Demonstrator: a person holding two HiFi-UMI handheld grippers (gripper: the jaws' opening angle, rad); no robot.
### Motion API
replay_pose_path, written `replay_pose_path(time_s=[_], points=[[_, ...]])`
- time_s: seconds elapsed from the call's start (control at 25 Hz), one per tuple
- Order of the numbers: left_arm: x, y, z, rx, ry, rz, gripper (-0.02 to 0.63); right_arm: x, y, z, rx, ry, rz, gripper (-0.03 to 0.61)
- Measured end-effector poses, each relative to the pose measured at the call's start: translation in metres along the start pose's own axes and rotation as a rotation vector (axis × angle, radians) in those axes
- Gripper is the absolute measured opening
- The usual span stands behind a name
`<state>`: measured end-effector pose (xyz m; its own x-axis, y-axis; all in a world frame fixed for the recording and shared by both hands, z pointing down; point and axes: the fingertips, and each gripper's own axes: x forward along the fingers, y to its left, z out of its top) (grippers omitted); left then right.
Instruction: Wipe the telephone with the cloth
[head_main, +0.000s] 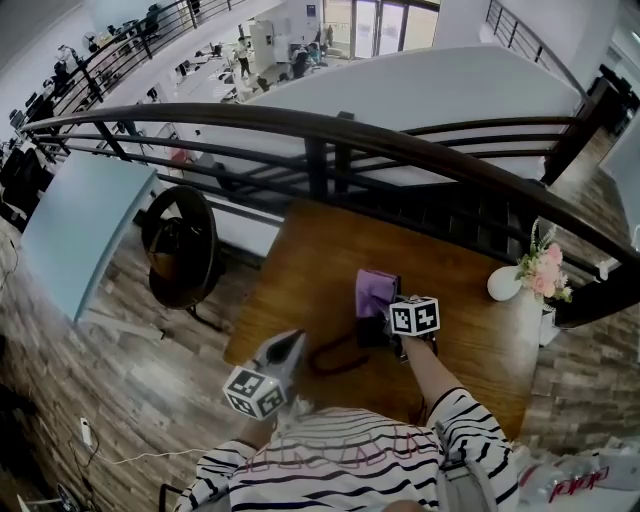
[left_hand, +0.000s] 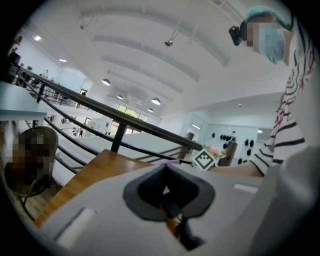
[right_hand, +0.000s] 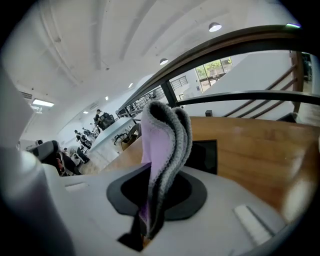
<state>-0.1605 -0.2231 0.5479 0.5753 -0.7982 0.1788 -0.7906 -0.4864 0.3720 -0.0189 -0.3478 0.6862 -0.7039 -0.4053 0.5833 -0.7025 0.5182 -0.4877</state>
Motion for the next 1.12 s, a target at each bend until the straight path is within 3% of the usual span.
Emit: replay_pose_path(time_s=[0.68, 0.92, 1.12], points=[[0.034, -0.032, -0.004, 0.031, 0.027, -0.113, 0.002, -0.073, -0.082, -0.013, 0.081, -0.053, -0.215, 0.052], [0.034, -0.038, -0.003, 0.039, 0.025, -0.127, 0.002, -0.082, -0.071, -0.012, 0.092, -0.104, -0.21, 0.051], [0.027, -0.035, -0.003, 0.04, 0.023, -0.126, 0.002, -0.076, -0.032, -0.012, 0.067, -0.169, -0.132, 0.051]])
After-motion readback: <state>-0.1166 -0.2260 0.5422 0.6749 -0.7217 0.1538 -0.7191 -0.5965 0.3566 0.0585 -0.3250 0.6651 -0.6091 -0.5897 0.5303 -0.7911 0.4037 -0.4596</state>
